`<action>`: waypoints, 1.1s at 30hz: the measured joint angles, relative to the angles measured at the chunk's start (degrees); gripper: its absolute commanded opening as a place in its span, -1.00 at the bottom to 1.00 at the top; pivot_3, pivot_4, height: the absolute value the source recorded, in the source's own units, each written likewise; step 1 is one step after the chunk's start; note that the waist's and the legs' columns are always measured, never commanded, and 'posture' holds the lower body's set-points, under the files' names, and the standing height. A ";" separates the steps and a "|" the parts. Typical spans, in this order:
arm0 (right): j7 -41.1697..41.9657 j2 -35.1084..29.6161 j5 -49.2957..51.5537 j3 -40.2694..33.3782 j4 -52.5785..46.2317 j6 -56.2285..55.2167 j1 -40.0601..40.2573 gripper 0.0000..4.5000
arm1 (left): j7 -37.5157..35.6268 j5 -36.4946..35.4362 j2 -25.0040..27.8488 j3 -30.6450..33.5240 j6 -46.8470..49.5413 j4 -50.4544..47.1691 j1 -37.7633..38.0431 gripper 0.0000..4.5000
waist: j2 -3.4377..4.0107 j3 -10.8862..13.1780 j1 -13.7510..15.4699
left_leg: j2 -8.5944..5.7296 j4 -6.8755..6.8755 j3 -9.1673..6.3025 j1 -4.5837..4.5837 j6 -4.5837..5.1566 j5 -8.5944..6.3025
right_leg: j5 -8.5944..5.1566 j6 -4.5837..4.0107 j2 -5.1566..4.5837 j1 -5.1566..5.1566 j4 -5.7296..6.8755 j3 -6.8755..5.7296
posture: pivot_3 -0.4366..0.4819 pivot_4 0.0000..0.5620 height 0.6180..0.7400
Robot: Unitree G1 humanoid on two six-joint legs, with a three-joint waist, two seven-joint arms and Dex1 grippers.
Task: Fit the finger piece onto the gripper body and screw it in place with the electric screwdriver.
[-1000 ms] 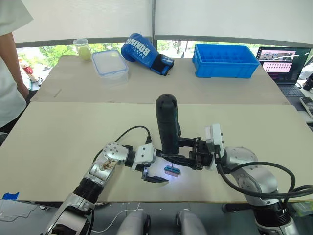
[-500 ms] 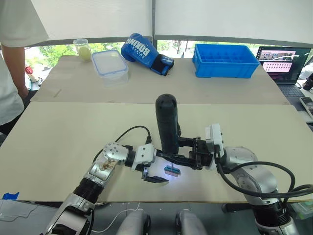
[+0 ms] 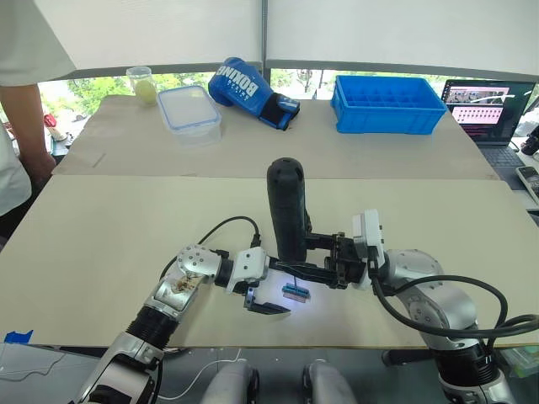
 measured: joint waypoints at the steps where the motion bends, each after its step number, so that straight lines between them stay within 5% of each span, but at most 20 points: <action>1: -0.01 0.00 0.00 0.04 0.00 0.00 0.00 -0.15 | 0.00 0.00 0.00 0.00 0.02 0.00 0.00 1.00 | 0.00 0.00 0.00 | 0.00 0.00 0.00 0.00 0.00 0.00 | 0.00 0.00 0.00 0.00 0.00 0.00 | -0.05 -0.47 1.00; 33: -2.10 0.16 2.01 0.18 -2.55 1.39 -0.24 -0.15 | -0.35 -3.34 2.79 1.28 5.91 -3.60 0.30 1.00 | 0.00 0.00 -0.11 | 0.00 0.00 0.00 0.00 -0.01 0.00 | 0.00 0.00 0.01 -0.03 0.03 0.02 | -0.05 -0.47 1.00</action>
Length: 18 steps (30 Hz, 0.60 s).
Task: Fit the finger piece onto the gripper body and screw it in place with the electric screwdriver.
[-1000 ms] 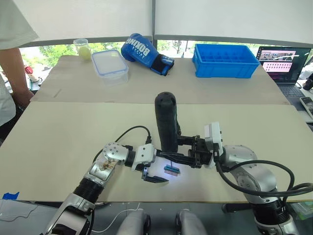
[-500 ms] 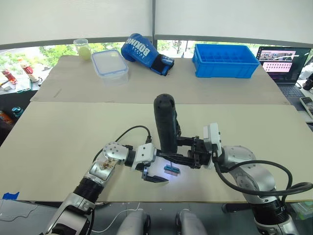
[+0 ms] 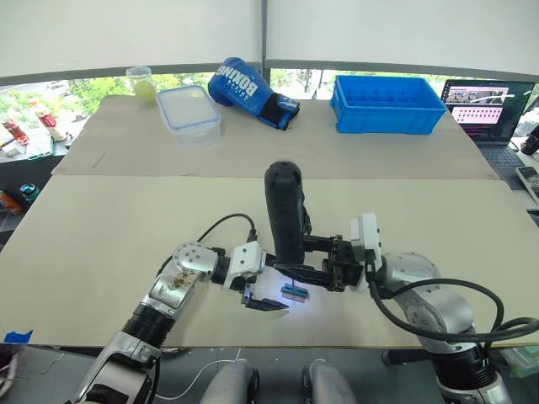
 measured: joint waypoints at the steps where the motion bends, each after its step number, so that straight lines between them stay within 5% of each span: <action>1: -0.51 -0.18 0.63 -0.53 -0.71 0.51 -0.68 -0.15 | -0.01 -0.48 0.29 0.19 0.41 -0.55 0.25 1.00 | 0.00 0.00 0.01 | 0.00 0.00 -0.01 0.00 -0.01 0.00 | 0.00 0.00 0.00 0.00 0.00 0.00 | -0.05 -0.47 1.00; 18: -5.28 -1.26 9.46 -4.92 -3.07 8.59 -11.83 -0.15 | 13.74 -4.64 0.56 8.81 10.60 -4.54 2.37 1.00 | 0.00 0.00 0.14 | -0.01 0.00 -0.03 0.01 -0.01 0.01 | 0.00 0.00 -0.02 0.02 0.01 -0.02 | -0.05 -0.47 1.00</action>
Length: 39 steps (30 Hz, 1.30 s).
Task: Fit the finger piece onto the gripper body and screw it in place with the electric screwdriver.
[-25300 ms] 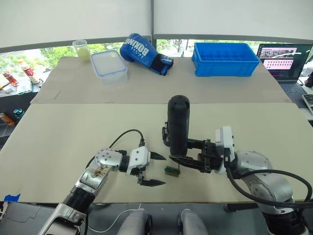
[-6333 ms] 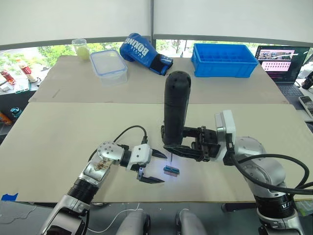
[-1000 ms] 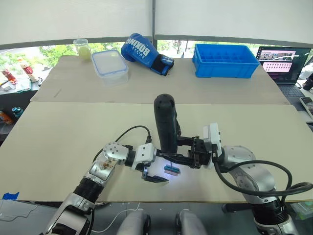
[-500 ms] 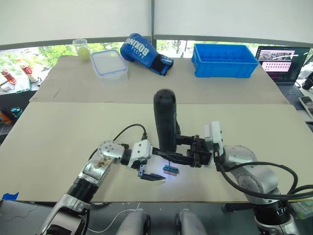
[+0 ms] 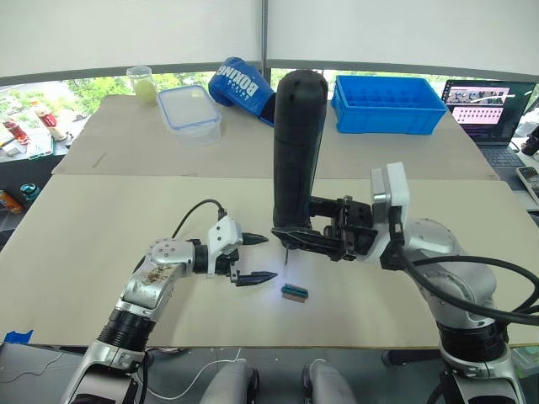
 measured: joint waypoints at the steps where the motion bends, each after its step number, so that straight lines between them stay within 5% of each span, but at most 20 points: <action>1: -0.03 0.00 0.01 -0.03 0.31 0.15 -0.21 -0.15 | 0.97 0.34 -0.68 0.02 0.27 0.92 -0.27 1.00 | 0.00 0.00 0.03 | -0.01 0.01 0.00 0.00 0.00 0.00 | 0.00 0.00 0.00 0.00 0.00 0.00 | -0.05 -0.47 1.00; 21: -0.20 -0.86 0.00 -0.33 1.82 0.47 -1.98 -0.15 | 10.73 8.52 -15.37 -2.51 -9.87 26.19 -13.12 1.00 | -0.02 0.00 -0.01 | -0.05 0.01 0.03 -0.02 0.00 0.00 | 0.00 0.00 -0.03 0.01 0.01 -0.01 | -0.05 -0.47 1.00; 23: -0.23 -1.19 0.00 -0.34 1.81 0.47 -1.92 -0.15 | 10.36 8.53 -15.90 -2.52 -11.15 27.66 -13.57 0.74 | -0.02 0.00 -0.03 | -0.05 0.00 0.04 -0.02 0.01 0.00 | 0.00 0.00 -0.03 0.01 0.02 0.00 | -0.05 -0.47 1.00; 27: -0.32 -1.54 0.00 -0.34 1.81 0.47 -1.77 -0.15 | 6.14 8.57 -15.29 -2.83 -14.83 30.52 -14.50 0.03 | -0.02 0.00 -0.05 | -0.04 0.00 0.04 -0.02 0.01 0.00 | 0.00 0.00 -0.03 -0.02 0.01 0.00 | -0.05 -0.47 1.00; 35: 0.05 -3.60 4.58 -1.20 1.08 4.15 -1.81 -0.15 | -12.93 8.08 -12.19 -5.00 -19.42 34.95 -18.09 0.03 | -0.05 0.02 0.12 | -0.05 0.06 0.04 -0.11 0.04 -0.02 | 0.00 0.00 -0.06 -0.04 -0.02 -0.05 | -0.05 -0.47 1.00; 39: -0.05 -4.28 6.74 -2.23 0.02 5.39 -1.92 -0.15 | -16.25 9.36 -12.90 -5.49 -24.33 42.25 -23.99 0.03 | -0.06 0.03 0.09 | -0.05 0.11 0.05 -0.13 0.09 -0.04 | 0.00 0.00 -0.06 -0.02 -0.04 -0.05 | -0.05 -0.47 1.00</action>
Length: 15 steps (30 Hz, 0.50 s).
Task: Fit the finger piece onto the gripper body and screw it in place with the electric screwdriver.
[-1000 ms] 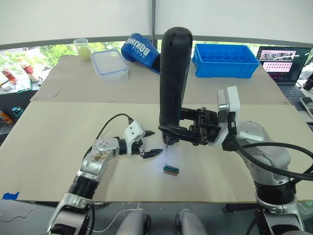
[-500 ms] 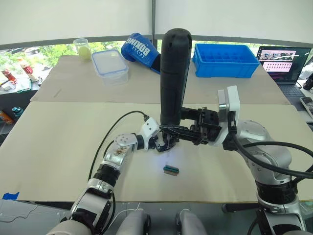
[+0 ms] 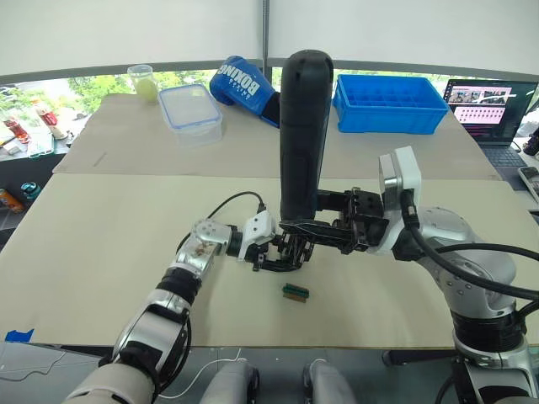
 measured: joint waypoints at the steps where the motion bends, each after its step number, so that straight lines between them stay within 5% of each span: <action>1: -0.07 -0.03 0.05 -0.05 -0.28 0.08 -0.08 -0.15 | 0.32 0.57 -0.35 0.02 -0.91 2.04 -1.40 0.03 | 0.00 0.00 -0.04 | 0.00 0.00 0.01 0.00 0.01 0.00 | 0.00 0.00 0.01 0.00 0.03 0.00 | -0.05 -0.47 1.00; 8: -0.73 0.01 1.01 -0.09 -0.91 0.77 0.04 -0.15 | 3.45 3.68 -2.39 0.76 -6.62 13.09 -5.91 0.03 | -0.01 0.01 -0.18 | 0.00 0.01 0.03 -0.03 0.06 -0.03 | 0.01 0.02 0.04 0.01 0.12 -0.04 | -0.05 -0.47 1.00; 12: -1.23 0.18 1.01 -0.05 -1.07 0.77 0.12 -0.15 | 5.04 4.21 -2.72 1.45 -6.42 15.24 -6.48 0.86 | -0.01 0.01 -0.14 | 0.00 0.16 0.03 -0.03 0.12 -0.06 | 0.02 0.05 0.03 0.08 0.10 -0.05 | -0.05 -0.47 1.00; 15: -1.29 0.20 0.98 -0.05 -1.06 0.76 0.18 -0.15 | 5.74 4.81 -2.02 1.77 -6.40 15.49 -6.03 1.00 | -0.01 0.01 -0.15 | 0.00 0.16 0.03 -0.03 0.12 -0.06 | 0.02 0.05 0.05 0.07 0.11 -0.06 | -0.05 -0.47 1.00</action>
